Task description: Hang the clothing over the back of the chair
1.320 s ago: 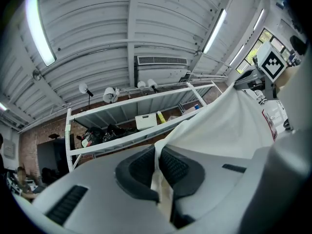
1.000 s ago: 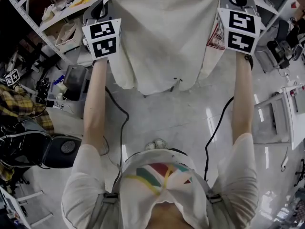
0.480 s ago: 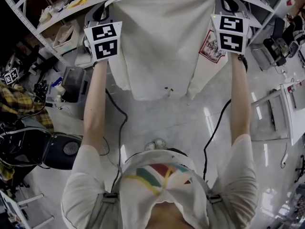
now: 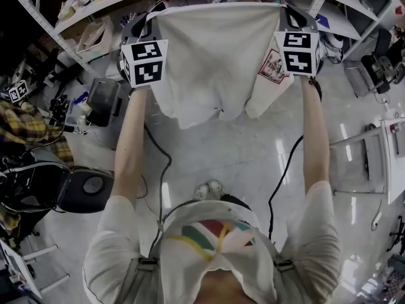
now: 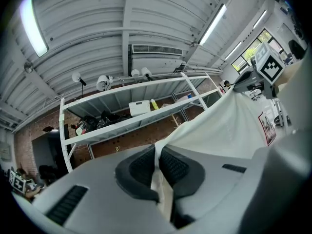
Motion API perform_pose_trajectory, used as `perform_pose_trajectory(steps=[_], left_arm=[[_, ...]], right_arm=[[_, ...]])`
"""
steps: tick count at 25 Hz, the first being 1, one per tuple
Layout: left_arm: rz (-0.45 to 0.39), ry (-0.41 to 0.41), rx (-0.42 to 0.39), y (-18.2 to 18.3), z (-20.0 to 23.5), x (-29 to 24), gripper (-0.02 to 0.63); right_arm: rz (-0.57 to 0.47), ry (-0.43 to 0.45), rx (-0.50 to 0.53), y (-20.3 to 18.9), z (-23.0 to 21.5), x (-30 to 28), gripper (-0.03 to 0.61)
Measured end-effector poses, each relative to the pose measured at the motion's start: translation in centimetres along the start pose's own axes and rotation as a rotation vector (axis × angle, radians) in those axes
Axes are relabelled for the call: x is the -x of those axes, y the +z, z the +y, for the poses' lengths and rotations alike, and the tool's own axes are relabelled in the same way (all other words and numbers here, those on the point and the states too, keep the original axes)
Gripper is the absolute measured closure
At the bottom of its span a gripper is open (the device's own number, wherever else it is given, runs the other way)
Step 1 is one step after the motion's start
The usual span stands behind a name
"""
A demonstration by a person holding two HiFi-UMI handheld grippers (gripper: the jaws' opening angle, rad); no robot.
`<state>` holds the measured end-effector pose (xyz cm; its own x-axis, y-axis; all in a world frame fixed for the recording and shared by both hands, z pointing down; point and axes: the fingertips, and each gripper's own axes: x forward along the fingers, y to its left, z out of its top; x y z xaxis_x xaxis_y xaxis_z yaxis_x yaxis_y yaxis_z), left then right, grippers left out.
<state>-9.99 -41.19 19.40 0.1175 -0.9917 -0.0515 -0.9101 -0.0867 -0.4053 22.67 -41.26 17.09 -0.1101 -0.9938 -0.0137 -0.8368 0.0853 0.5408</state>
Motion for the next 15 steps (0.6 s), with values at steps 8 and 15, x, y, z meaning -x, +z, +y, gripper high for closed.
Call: perform_pose_trajectory(steps=[8, 15], left_arm=[[0.077, -0.036, 0.004, -5.3, -1.2, -1.4, 0.598], [0.117, -0.061, 0.010, -8.3, -3.0, -1.7, 0.598]], right_arm=[[0.063, 0.052, 0.009, -3.9, 3.3, -2.7, 0.569], [0.109, 0.084, 0.021, -6.9, 4.5, -3.3, 0.569]])
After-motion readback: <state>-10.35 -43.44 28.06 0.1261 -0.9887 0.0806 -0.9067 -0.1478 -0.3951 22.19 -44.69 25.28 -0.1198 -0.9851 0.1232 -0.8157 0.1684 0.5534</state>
